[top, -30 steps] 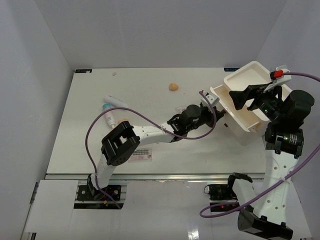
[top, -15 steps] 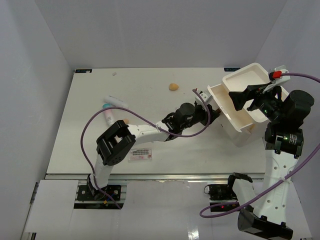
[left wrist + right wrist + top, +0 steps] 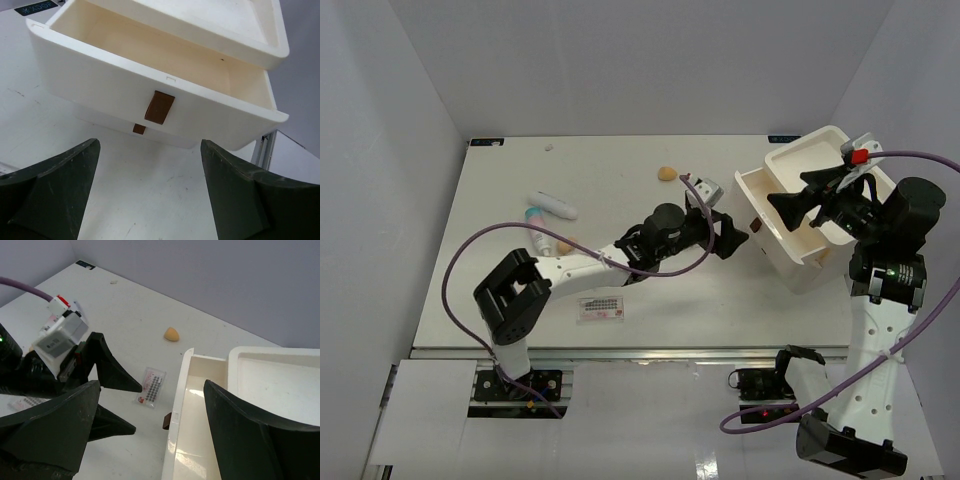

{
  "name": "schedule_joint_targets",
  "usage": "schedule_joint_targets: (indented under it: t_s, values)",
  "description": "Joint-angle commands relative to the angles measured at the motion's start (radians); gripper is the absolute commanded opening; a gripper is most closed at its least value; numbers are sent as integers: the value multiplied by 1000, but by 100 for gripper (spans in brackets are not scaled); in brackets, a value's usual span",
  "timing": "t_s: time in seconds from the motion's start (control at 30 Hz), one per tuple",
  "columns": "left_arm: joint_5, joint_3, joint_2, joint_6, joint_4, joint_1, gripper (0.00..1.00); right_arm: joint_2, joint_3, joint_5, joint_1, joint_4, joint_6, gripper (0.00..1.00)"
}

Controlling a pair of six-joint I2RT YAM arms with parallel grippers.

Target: Organize the makeup

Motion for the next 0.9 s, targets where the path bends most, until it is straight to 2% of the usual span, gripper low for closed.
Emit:
schedule_joint_targets:
  t_s: [0.0,0.13,0.2,0.27,0.37,0.5,0.6,0.63,0.67,0.7,0.87]
  values:
    - [55,-95,-204,-39,-65,66,94,33,3,-145,-3,1,-71,91]
    - [170,-181,-345,-129,-171,171,94,118,24,-220,37,0,-116,94]
    - [254,-227,-419,-167,-233,264,94,178,62,-145,127,-41,-153,95]
    - [334,-271,-499,-165,-325,318,94,299,146,20,285,-122,-227,96]
    - [343,-300,-644,-74,-510,372,95,439,239,238,505,-148,-239,99]
    - [201,-355,-811,61,-684,398,96,643,380,508,688,-164,-267,98]
    - [77,-428,-955,93,-761,399,97,825,464,691,781,-166,-263,95]
    - [10,-453,-993,94,-767,399,98,877,525,750,799,-163,-234,92]
    - [-11,-481,-1031,94,-770,399,98,928,530,808,815,-163,-233,92]
    - [-27,-527,-1097,95,-765,399,98,1029,610,899,836,-167,-207,90]
    - [-125,-575,-1200,88,-759,399,98,1290,805,1071,850,-120,-179,90]
